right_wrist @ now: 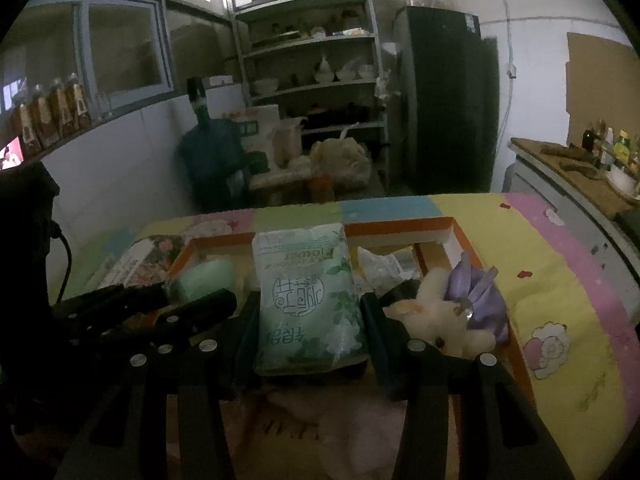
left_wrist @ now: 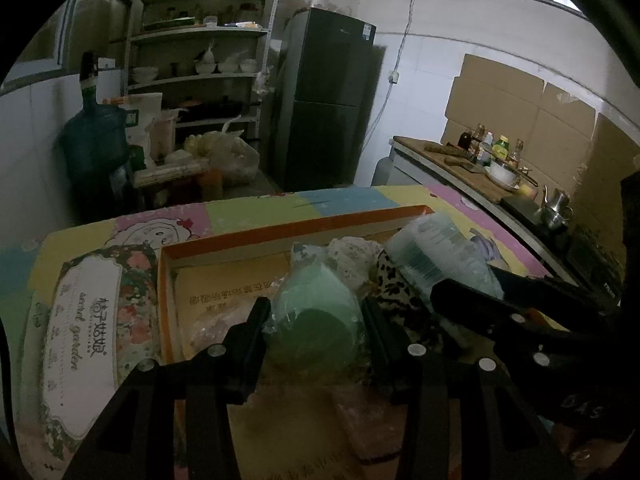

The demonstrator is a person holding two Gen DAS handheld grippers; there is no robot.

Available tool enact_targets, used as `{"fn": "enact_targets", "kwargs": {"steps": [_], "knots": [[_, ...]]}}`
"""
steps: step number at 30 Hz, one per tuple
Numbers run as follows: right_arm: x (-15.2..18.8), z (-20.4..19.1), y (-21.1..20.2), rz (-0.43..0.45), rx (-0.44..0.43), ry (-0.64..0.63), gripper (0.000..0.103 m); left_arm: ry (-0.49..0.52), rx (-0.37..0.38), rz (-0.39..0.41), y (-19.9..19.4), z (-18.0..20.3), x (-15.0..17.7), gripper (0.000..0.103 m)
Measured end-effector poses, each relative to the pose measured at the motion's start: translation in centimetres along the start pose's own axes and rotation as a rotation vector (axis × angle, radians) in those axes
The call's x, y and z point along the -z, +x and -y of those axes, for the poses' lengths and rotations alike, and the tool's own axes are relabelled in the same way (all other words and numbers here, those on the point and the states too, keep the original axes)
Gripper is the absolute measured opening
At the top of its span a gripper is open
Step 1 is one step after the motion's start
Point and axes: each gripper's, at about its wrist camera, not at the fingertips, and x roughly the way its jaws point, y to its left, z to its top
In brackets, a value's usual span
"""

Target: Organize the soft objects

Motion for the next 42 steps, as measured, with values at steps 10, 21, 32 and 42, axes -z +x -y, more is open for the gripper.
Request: {"fn": "enact_targets", "kwargs": {"steps": [10, 21, 32, 42], "knots": [[0.2, 0.5, 0.3, -0.002, -0.035, 0.027, 0.056, -0.017, 0.025, -0.014, 0.4, -0.2, -0.2, 0.049], [0.3, 0.6, -1.0, 0.030, -0.050, 0.055, 0.064, -0.041, 0.033, 0.005, -0.3, -0.6, -0.3, 0.074], [0.2, 0.4, -3.2, 0.066, -0.038, 0.055, 0.065, -0.027, 0.035, 0.047, -2.0, 0.1, -0.5, 0.076], [0.5, -0.3, -5.2, 0.105, -0.002, 0.050, 0.065, -0.038, -0.015, 0.085, -4.4, 0.2, -0.3, 0.076]]}}
